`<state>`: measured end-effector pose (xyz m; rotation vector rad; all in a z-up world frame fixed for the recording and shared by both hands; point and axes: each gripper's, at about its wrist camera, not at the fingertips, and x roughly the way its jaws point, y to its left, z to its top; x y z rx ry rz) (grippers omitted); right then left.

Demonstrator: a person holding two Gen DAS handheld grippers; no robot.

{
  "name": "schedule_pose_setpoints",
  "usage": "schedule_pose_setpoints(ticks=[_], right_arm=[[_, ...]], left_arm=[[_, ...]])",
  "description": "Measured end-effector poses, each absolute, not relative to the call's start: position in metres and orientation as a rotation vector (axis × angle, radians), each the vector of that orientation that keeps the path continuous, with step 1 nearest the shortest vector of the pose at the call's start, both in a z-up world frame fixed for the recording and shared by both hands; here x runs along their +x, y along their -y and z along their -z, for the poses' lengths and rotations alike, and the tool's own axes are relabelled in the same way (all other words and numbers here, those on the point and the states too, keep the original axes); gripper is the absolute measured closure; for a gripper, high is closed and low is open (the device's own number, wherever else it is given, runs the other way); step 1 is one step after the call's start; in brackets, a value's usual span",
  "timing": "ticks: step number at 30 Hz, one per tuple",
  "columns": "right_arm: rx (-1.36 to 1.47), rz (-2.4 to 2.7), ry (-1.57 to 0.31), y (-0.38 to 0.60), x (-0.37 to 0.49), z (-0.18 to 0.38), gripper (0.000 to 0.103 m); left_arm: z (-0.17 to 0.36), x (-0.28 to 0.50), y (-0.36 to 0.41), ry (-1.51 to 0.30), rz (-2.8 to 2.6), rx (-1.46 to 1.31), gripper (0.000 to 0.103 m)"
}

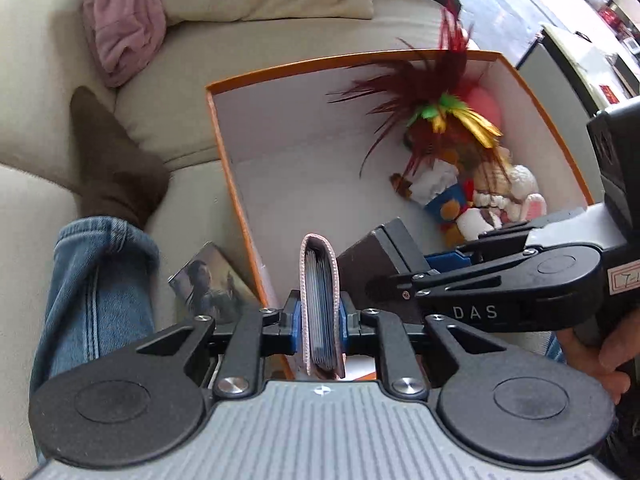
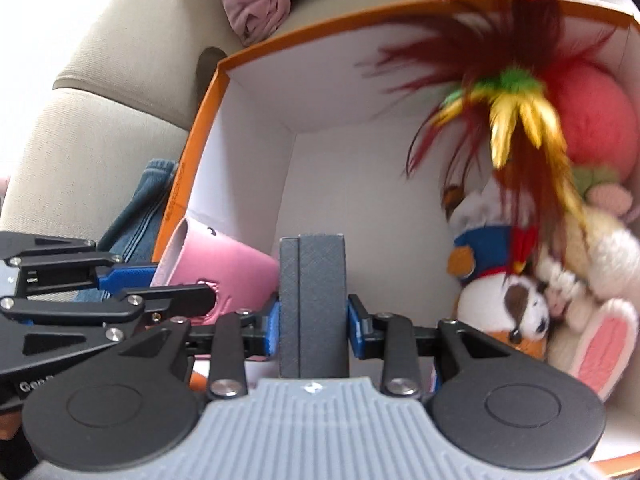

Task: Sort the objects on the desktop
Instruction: 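Carry the wallet and black case over the box with both tools, then open the left tool to drop the wallet while the right releases the black case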

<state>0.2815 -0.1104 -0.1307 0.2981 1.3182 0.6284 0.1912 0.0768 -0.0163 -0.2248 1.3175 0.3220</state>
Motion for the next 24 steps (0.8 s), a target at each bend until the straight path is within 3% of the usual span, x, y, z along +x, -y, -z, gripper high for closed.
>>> schedule_pose_setpoints(ticks=[12, 24], right_arm=[[0.266, -0.596, -1.325, 0.087, 0.271, 0.137, 0.068], [0.298, -0.616, -1.328, 0.079, 0.267, 0.128, 0.06]], left_arm=[[0.013, 0.176, -0.078, -1.273, -0.279, -0.224, 0.077], [-0.031, 0.112, -0.105, -0.963, -0.301, -0.345, 0.076]])
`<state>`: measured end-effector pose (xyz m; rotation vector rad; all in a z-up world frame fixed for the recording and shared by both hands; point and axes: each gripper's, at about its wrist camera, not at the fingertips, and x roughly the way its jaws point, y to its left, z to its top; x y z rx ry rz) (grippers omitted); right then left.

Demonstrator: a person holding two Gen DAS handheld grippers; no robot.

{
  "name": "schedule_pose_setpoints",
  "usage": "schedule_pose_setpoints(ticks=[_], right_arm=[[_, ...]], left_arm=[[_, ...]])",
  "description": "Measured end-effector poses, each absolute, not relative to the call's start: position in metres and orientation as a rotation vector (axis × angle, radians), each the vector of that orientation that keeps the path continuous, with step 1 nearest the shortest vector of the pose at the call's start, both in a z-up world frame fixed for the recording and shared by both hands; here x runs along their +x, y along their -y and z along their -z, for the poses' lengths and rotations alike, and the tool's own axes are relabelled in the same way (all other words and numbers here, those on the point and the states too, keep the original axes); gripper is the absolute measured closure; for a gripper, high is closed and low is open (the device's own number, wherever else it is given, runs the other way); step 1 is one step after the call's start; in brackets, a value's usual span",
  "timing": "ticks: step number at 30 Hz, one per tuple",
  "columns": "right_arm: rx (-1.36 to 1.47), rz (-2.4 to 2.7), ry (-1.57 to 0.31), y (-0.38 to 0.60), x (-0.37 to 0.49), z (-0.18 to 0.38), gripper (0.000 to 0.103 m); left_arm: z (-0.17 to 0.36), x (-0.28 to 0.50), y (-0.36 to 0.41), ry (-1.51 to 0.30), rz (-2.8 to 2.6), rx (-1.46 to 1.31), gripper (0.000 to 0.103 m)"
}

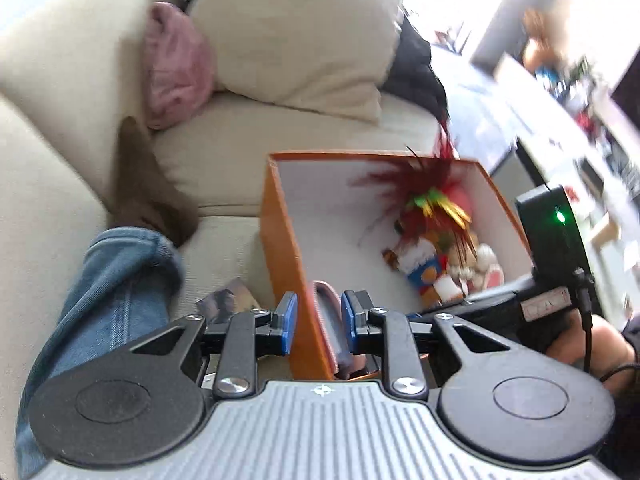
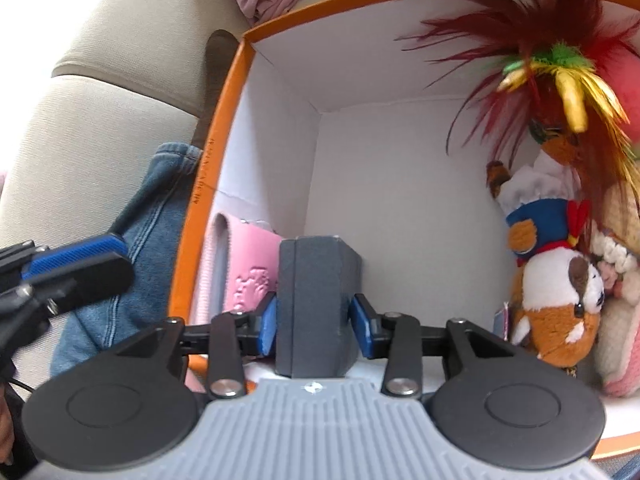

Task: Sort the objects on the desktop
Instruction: 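Open the left tool to drop the wallet while the right releases the black case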

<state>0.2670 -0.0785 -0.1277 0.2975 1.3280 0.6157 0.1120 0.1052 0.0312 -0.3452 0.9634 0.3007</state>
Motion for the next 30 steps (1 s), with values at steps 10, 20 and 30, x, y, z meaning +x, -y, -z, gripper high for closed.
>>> schedule_pose_setpoints(ticks=[10, 20, 30], right_arm=[[0.387, -0.602, -1.292, 0.091, 0.261, 0.128, 0.077], [0.256, -0.578, -1.203, 0.077, 0.253, 0.112, 0.075], [0.154, -0.63, -1.084, 0.074, 0.238, 0.088, 0.075]], left_arm=[[-0.001, 0.073, -0.13, -0.973, -0.381, -0.482, 0.076], [0.012, 0.052, -0.129, -1.011, -0.383, -0.47, 0.076], [0.007, 0.048, -0.13, -1.016, -0.388, -0.44, 0.076]])
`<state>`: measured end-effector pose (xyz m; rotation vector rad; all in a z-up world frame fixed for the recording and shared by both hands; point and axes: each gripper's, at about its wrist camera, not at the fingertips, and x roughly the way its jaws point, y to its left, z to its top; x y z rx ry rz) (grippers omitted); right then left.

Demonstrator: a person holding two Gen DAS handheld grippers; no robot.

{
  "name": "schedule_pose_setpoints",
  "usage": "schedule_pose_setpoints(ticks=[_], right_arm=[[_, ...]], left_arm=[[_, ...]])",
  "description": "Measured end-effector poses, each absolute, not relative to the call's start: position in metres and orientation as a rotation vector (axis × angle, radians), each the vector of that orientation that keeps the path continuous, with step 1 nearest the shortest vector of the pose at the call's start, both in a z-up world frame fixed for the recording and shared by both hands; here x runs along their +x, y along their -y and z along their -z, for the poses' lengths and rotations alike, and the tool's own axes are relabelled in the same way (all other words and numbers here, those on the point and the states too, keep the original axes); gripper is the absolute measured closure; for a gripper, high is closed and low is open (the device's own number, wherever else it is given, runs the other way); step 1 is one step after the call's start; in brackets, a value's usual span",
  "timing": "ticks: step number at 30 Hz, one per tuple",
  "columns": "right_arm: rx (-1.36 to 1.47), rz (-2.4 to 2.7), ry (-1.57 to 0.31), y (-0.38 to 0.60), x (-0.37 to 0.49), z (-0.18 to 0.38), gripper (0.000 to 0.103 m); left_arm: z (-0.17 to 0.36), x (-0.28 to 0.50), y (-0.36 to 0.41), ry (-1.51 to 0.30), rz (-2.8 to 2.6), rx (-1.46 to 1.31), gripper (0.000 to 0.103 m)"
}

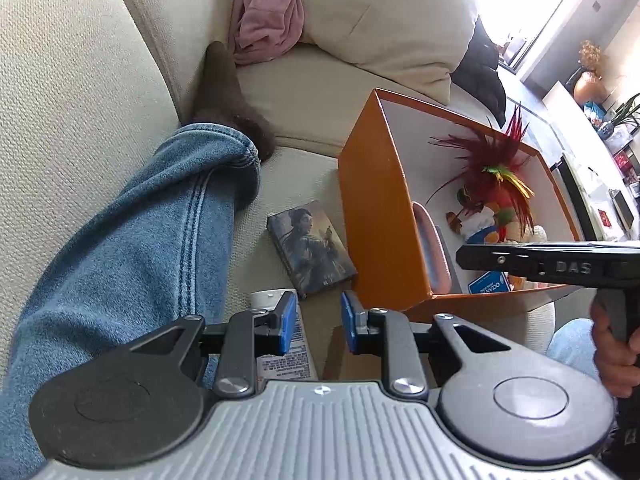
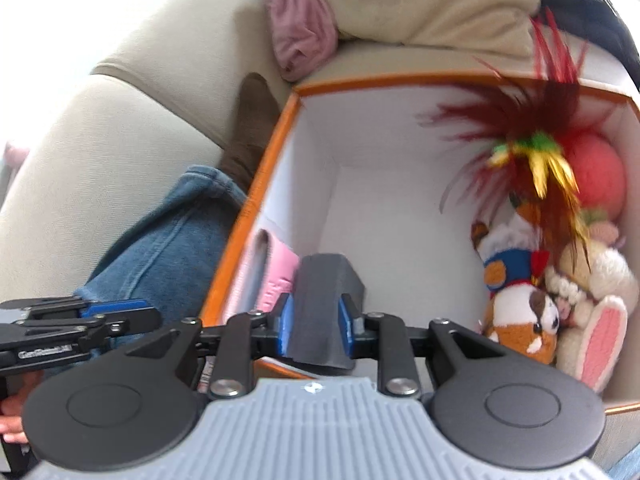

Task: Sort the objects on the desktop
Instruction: 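Open the left tool to drop the wallet while the right releases the black case, then grasp the red-topped picture box with the left tool while the right grasps a brown cardboard box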

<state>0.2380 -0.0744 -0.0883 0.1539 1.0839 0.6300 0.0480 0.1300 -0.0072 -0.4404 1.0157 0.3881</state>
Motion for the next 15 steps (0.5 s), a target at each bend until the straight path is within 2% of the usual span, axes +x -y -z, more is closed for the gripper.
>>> schedule_pose_setpoints(ticks=[3, 6, 15], right_arm=[[0.086, -0.676, -1.033, 0.063, 0.231, 0.072, 0.075], [0.017, -0.706, -1.003, 0.043, 0.233, 0.063, 0.075], [-0.253, -0.719, -0.919, -0.007, 0.253, 0.053, 0.078]], left_arm=[[0.009, 0.055, -0.137, -1.012, -0.377, -0.458, 0.068], [0.021, 0.072, -0.149, -1.033, -0.363, -0.47, 0.048], [0.073, 0.116, -0.188, -1.114, -0.44, -0.568, 0.048]])
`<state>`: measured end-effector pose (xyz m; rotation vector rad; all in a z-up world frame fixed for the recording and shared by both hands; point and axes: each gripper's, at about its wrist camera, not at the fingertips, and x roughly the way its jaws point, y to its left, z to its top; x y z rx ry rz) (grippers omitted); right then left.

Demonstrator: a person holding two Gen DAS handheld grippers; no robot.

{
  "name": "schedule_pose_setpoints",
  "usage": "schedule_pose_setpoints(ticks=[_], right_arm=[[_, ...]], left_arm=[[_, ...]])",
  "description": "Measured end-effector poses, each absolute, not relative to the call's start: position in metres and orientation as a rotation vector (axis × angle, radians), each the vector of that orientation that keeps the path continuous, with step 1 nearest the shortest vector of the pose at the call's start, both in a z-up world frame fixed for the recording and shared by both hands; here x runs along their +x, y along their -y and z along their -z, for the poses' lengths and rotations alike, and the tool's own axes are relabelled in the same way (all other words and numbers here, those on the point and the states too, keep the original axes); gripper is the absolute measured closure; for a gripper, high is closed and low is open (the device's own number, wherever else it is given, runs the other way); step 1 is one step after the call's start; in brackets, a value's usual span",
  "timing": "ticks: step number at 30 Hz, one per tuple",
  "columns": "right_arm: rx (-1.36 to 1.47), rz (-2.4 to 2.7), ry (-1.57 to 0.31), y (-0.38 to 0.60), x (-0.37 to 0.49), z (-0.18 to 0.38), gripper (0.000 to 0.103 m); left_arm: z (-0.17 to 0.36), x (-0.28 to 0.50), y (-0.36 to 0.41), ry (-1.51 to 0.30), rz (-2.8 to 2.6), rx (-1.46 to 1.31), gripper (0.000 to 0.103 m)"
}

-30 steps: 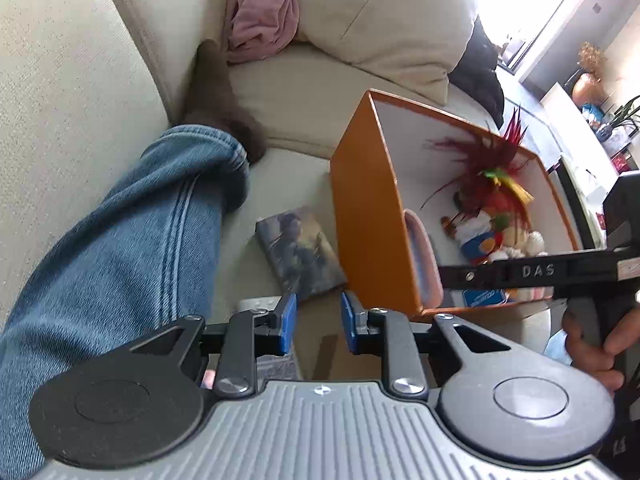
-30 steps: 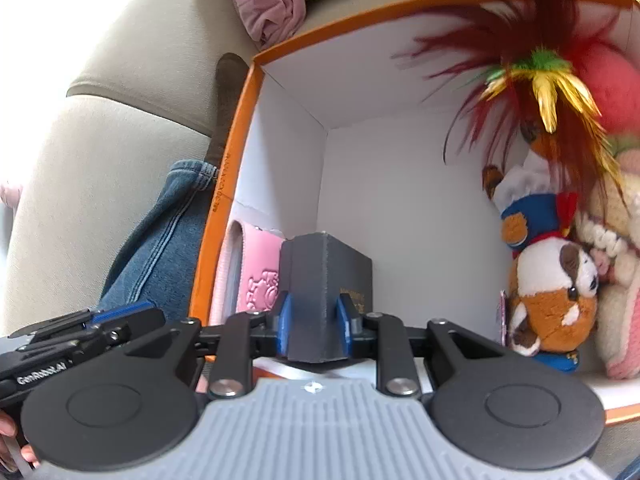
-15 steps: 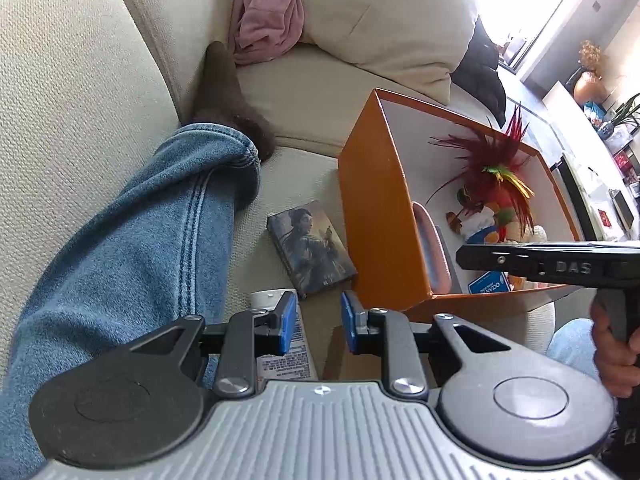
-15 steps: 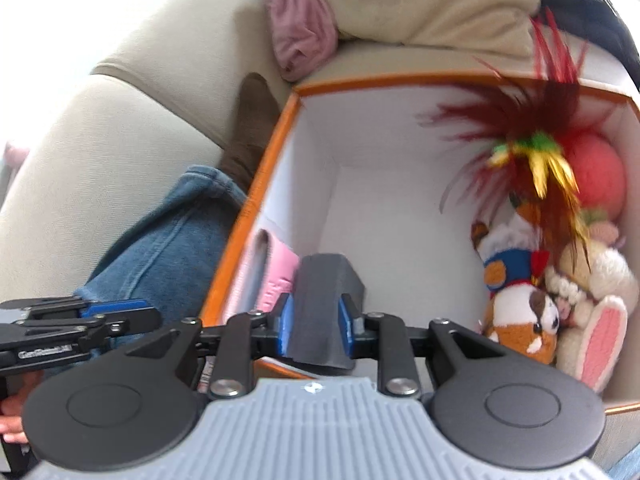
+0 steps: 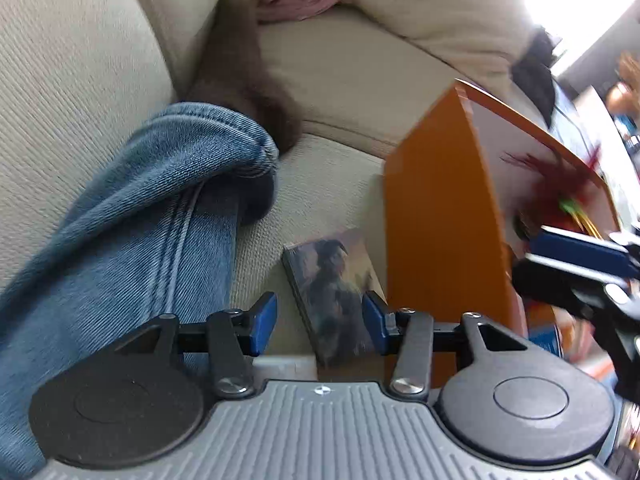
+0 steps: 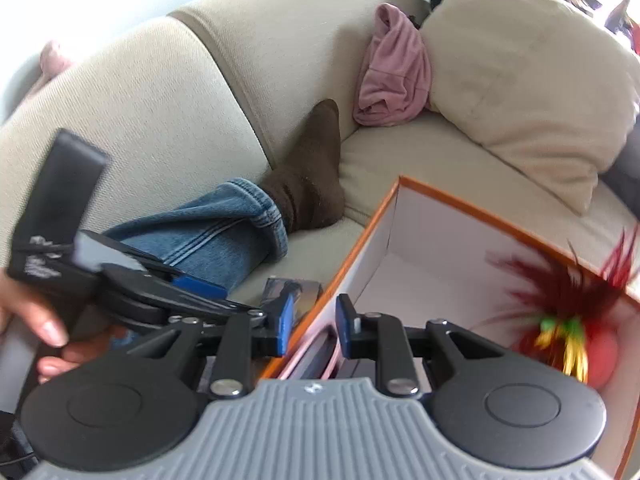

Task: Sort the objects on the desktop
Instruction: 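Grasp the red-topped picture box with the left tool while the right grasps a brown cardboard box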

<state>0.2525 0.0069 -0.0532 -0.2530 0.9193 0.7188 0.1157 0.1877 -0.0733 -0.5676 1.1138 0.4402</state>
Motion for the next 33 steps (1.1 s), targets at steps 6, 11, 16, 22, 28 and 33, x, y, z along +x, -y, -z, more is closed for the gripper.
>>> schedule_pose_setpoints(ticks=[6, 11, 16, 22, 28, 33], right_arm=[[-0.311, -0.714, -0.927, -0.005, 0.256, 0.051, 0.078], [-0.314, -0.706, -0.94, 0.0, 0.264, 0.052, 0.077], [-0.284, -0.715, -0.946, 0.002, 0.267, 0.053, 0.077], [-0.254, -0.722, -0.944, 0.005, 0.264, 0.053, 0.077], [-0.231, -0.705, -0.944, 0.009, 0.26, 0.052, 0.077], [-0.223, -0.675, -0.938, 0.021, 0.251, 0.051, 0.077]], left_arm=[[0.099, 0.134, -0.196, -1.13, -0.437, -0.591, 0.048], [0.105, 0.133, -0.202, -1.117, -0.427, -0.617, 0.044], [0.11, 0.133, -0.196, -1.106, -0.418, -0.586, 0.029], [0.109, 0.137, -0.194, -1.11, -0.41, -0.569, 0.028], [0.11, 0.136, -0.182, -1.109, -0.427, -0.488, 0.029], [0.097, 0.125, -0.174, -1.1, -0.432, -0.45, 0.03]])
